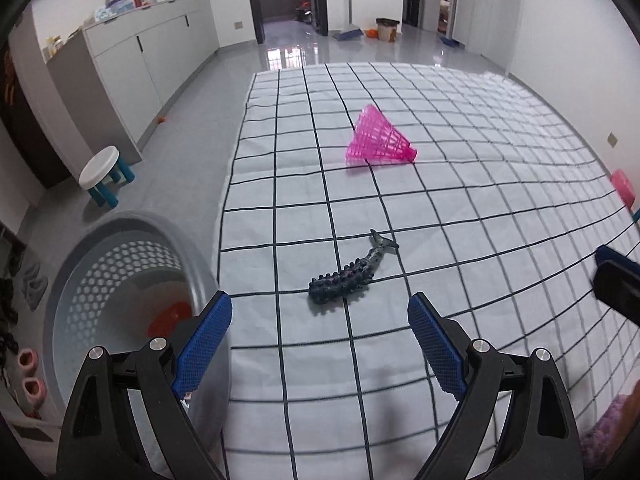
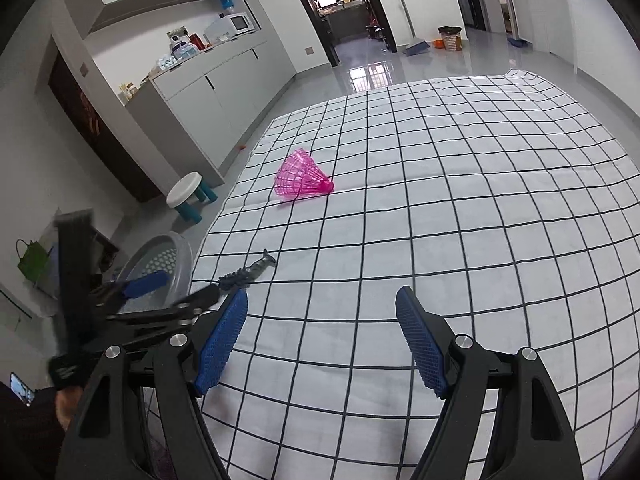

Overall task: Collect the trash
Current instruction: 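Move both tools back over the beaded strip and pink shuttlecock, then grasp the dark beaded strip with the left tool and lift it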

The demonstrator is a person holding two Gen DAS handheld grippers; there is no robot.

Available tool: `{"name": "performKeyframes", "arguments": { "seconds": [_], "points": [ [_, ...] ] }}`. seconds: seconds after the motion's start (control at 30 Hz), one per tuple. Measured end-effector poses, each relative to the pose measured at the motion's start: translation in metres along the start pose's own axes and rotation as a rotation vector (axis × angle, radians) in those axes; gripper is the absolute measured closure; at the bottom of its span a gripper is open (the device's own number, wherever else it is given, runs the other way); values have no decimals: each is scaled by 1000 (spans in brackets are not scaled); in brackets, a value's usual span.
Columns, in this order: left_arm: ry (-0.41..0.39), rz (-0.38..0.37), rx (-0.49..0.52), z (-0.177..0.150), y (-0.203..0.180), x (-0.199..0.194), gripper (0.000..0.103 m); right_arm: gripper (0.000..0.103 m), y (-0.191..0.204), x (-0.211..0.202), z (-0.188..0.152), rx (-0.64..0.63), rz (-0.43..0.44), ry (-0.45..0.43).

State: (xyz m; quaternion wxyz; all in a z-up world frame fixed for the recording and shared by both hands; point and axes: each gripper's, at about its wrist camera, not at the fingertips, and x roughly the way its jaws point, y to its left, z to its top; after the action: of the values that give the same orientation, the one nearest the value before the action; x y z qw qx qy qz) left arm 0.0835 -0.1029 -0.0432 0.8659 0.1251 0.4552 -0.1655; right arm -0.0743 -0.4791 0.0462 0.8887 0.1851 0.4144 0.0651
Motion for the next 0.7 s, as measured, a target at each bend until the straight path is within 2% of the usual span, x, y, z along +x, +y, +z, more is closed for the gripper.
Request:
{"name": "performKeyframes", "arguments": {
  "seconds": [0.63,0.7],
  "points": [
    [33,-15,80,14,-14,47,15,30,0,-6,-1,11,46,-16],
    [37,-23,81,15,-15,50,25,30,0,-7,-2,13,48,-17]
  ]
}}
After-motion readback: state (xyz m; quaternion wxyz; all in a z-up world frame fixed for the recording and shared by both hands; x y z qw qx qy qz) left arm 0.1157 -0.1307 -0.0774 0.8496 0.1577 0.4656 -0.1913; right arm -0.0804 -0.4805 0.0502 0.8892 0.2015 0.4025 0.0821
